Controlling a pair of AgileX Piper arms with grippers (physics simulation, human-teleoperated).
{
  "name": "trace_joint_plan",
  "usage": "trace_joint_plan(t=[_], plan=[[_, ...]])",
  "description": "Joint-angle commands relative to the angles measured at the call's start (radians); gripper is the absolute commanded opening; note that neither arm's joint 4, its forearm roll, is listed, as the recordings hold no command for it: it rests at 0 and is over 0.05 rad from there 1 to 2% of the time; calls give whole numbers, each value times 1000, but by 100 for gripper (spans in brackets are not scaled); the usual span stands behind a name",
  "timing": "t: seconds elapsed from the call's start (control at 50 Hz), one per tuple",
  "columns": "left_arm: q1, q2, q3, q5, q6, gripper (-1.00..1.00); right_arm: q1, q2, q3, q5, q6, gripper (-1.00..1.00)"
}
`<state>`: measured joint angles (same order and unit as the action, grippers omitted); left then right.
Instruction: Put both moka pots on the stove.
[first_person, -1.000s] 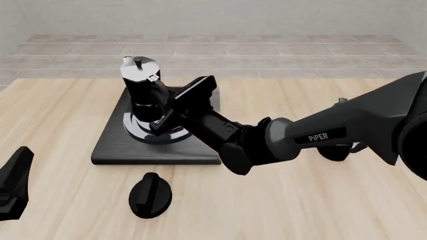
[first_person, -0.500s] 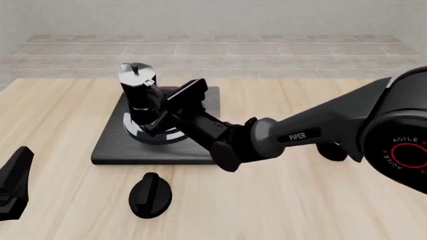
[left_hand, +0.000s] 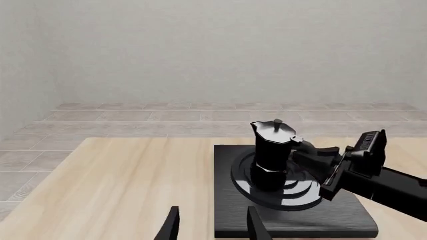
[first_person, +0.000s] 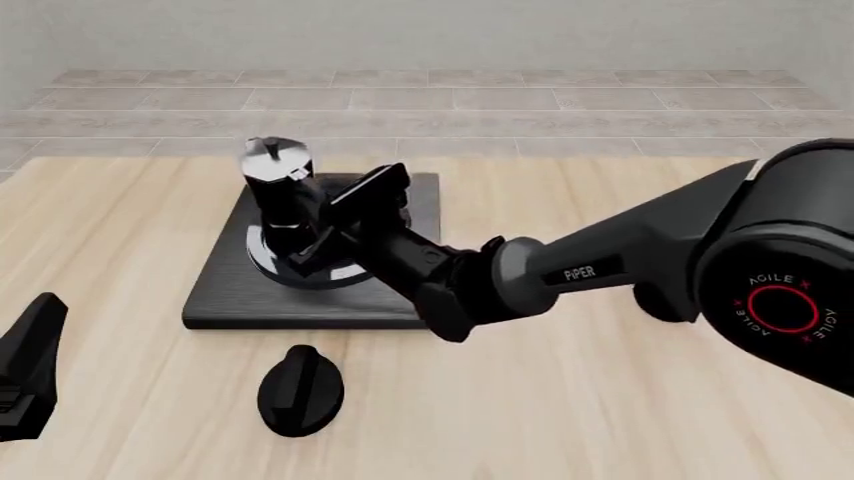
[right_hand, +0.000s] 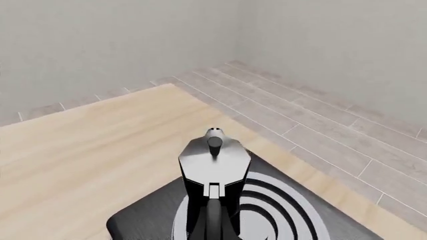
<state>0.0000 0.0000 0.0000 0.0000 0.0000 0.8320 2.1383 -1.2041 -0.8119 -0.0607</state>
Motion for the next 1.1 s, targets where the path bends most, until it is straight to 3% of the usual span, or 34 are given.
trace_joint_plan(t=[0.02,0.2,0.48,0.52,0.84,0.92,1.02,1.1], plan=[[0,0,0,0,0,100,9,-27,-26,20,2,100],[0,0,0,0,0,100,-14,-19,-35,74,-4,100],[0,0,0,0,0,100,-36,-83,66,86,-12,100],[0,0,0,0,0,100,-53,-91,67,123,12,100],[0,0,0,0,0,100,-51,-262,227,117,38,100],[0,0,0,0,0,100,-80,-311,248,134,78,100],[0,0,0,0,0,100,-102,-362,298,114,52,100],[0,0,0,0,0,100,-152,-413,343,103,79,100]])
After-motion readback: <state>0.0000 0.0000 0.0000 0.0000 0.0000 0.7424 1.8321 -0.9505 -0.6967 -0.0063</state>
